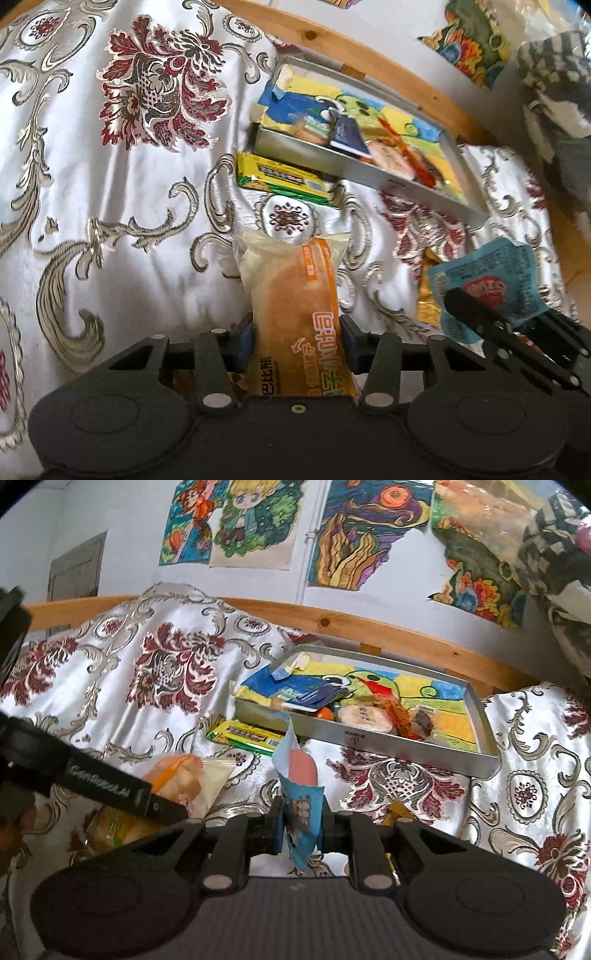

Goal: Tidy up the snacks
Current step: 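Carry the bread with the left tool toward the tray while the right tool carries the sausage packet, then lower the bread into the tray and open the left tool while the right tool releases the sausage packet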

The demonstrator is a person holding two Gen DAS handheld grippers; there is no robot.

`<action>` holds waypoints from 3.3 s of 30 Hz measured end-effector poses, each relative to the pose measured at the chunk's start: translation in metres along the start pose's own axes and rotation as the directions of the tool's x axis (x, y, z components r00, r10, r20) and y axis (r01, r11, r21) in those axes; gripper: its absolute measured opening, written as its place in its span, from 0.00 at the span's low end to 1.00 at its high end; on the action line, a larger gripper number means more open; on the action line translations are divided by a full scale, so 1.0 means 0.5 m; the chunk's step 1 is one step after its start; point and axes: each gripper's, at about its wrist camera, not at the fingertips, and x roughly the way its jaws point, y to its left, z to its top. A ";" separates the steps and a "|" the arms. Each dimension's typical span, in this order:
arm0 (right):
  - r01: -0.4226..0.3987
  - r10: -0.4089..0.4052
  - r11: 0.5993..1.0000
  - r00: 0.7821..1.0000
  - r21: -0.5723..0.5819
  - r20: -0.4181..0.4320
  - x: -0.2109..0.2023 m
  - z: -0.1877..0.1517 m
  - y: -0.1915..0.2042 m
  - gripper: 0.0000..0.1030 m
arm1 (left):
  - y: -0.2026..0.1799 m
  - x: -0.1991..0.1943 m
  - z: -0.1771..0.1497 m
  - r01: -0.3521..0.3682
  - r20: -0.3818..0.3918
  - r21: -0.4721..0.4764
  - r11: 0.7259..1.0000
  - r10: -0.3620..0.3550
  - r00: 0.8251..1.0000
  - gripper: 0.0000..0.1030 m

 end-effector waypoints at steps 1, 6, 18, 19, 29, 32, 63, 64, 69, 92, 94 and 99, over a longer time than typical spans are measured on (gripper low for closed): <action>0.000 0.000 1.000 1.000 0.007 0.003 -0.002 0.002 -0.002 0.17 | 0.001 -0.004 -0.003 0.016 0.003 -0.010 1.000 -0.016 1.000 0.47; 0.002 -0.003 0.999 1.000 0.038 0.017 -0.006 0.009 -0.016 0.17 | -0.004 -0.013 -0.002 0.049 0.018 -0.053 0.997 -0.048 0.999 0.47; 0.108 -0.109 0.994 0.986 0.014 0.127 0.057 0.095 -0.149 0.17 | -0.131 0.035 0.151 0.080 0.134 -0.043 0.996 -0.073 0.988 0.47; 0.126 -0.128 0.992 0.983 0.020 0.134 0.070 0.103 -0.167 0.17 | -0.145 0.043 0.170 0.081 0.146 -0.038 0.996 -0.075 0.986 0.47; 0.166 -0.177 0.982 0.973 0.086 0.148 0.200 0.122 -0.306 0.18 | -0.280 0.173 0.338 0.068 0.142 0.015 0.998 -0.069 0.987 0.47; 0.180 -0.191 0.980 0.971 0.085 0.142 0.224 0.102 -0.316 0.18 | -0.311 0.219 0.361 0.052 0.124 0.067 0.996 -0.060 0.990 0.47; 0.163 -0.217 0.939 0.964 0.303 0.155 0.265 0.107 -0.351 0.97 | -0.354 0.298 0.402 -0.059 0.162 0.086 0.995 0.044 0.986 0.62; 0.171 -0.225 0.940 0.962 0.295 0.158 0.257 0.111 -0.349 0.99 | -0.354 0.286 0.403 -0.060 0.171 0.083 0.995 0.045 0.984 0.64; 0.198 -0.260 0.933 0.949 0.301 0.180 0.207 0.134 -0.348 1.00 | -0.356 0.224 0.401 -0.068 0.216 0.078 0.995 0.050 0.975 0.80; 0.219 -0.325 0.919 0.892 0.327 0.315 -0.099 0.202 -0.247 1.00 | -0.309 -0.108 0.292 -0.029 0.363 0.072 0.997 0.001 0.932 0.99; 0.233 -0.327 0.924 0.892 0.304 0.312 -0.112 0.196 -0.226 1.00 | -0.294 -0.126 0.277 -0.014 0.359 0.054 0.998 -0.007 0.933 0.99; 0.245 -0.320 0.931 0.906 0.271 0.278 -0.129 0.187 -0.187 1.00 | -0.262 -0.157 0.233 -0.020 0.344 0.065 0.998 -0.004 0.939 0.99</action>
